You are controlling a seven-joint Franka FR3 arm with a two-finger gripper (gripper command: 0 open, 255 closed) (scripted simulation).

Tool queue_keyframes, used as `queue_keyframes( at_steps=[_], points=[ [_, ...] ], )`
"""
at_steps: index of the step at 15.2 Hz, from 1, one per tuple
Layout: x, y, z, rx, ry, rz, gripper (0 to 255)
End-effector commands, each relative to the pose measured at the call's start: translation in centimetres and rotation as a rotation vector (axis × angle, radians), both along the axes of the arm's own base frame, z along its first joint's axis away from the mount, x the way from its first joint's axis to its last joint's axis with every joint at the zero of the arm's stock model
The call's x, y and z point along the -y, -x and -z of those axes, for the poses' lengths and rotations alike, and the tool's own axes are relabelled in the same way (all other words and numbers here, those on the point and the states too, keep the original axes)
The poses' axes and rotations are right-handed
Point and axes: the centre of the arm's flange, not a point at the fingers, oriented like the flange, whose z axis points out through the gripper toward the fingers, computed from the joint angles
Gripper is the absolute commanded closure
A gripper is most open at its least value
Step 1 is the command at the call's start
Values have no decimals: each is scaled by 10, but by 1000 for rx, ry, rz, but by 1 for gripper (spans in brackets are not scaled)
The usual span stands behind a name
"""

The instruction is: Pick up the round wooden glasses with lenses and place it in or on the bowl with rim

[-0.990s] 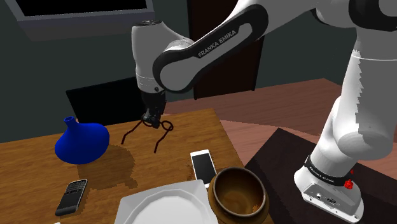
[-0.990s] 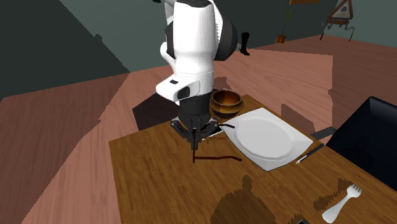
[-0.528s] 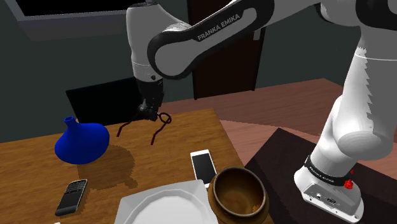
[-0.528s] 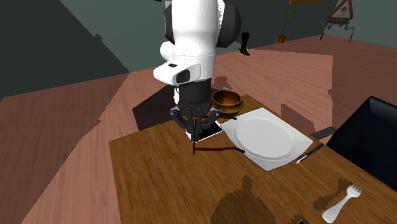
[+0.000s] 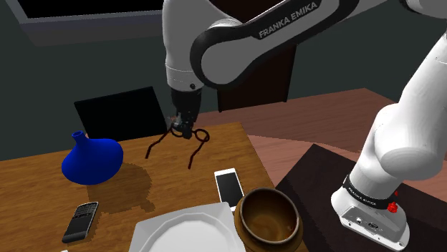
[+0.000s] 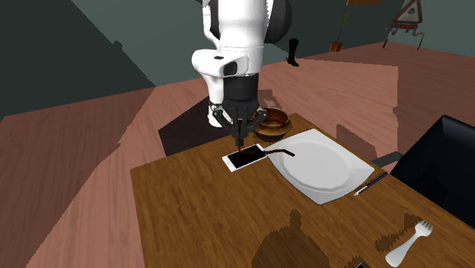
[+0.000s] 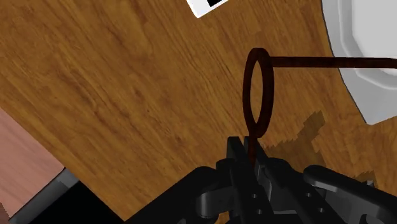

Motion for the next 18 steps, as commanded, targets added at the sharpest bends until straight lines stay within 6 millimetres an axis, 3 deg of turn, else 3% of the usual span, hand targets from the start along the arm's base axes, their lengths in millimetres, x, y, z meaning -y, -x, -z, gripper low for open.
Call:
queue_keyframes(
  at_steps=[1,18],
  points=[
    [6,27,3,0,0,1,255],
    [58,245,4,0,0,1,255]
  ],
)
